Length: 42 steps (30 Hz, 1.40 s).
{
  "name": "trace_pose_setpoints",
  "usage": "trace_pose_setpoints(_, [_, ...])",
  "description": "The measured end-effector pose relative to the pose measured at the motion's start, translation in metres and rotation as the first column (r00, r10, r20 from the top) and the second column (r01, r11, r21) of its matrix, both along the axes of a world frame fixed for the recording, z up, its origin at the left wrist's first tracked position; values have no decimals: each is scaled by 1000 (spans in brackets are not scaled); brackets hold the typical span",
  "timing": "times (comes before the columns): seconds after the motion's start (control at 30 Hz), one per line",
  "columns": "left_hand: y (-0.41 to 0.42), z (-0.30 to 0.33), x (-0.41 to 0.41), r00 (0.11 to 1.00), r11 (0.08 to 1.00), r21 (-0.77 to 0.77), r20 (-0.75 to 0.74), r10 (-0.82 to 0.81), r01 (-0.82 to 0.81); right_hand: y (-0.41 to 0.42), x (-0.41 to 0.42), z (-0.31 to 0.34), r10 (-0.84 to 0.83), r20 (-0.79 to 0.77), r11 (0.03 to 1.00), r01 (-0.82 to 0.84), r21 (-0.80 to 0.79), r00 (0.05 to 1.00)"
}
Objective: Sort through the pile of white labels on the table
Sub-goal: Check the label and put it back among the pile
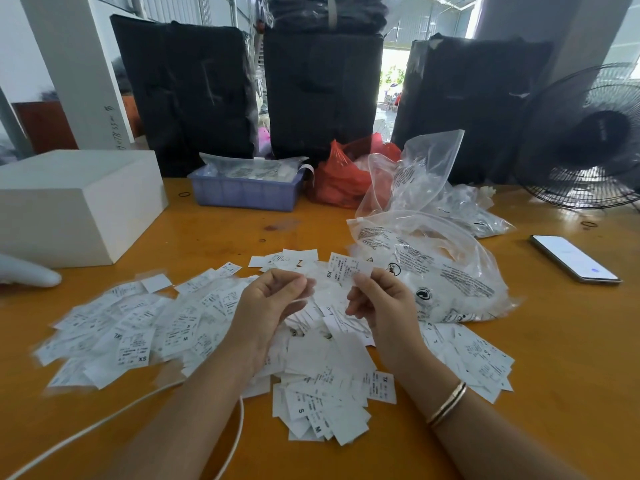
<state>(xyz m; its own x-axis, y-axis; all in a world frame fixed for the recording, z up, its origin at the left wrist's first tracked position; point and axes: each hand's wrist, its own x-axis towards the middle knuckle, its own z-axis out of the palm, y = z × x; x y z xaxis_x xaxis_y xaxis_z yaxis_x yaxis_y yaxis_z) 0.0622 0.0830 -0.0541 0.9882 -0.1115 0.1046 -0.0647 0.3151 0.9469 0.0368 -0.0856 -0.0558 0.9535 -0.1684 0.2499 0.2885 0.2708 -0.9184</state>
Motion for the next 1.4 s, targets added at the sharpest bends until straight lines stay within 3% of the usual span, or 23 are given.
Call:
trace_pose_setpoints(0.13, [0,0,0,1000,1000,8,3,2,-2,0,1,-1,123,-15,992,-123,22,992])
trace_pose_setpoints(0.3, [1,1,-1,1000,1000,3,4,-9,9,-3,2,-1,117,-9,992,-117,52,993])
trace_pose_setpoints(0.67, [-1,3,-3,1000,999,38,-13,9,-9,1,1,-5,60,6,952,-55,-302,998])
trace_pose_setpoints(0.9, [-1,2,-3,998,982,180,0,57,-56,2,0,-4,69,33,955,-56,-291,997])
trace_pose_setpoints(1.2, [0,5,-4,994,989,106,-33,104,-100,2,3,-7,64,6,914,-56,-401,998])
trace_pose_setpoints(1.4, [0,0,-1,993,973,205,-11,115,-110,3,1,-7,99,-20,894,-98,-436,995])
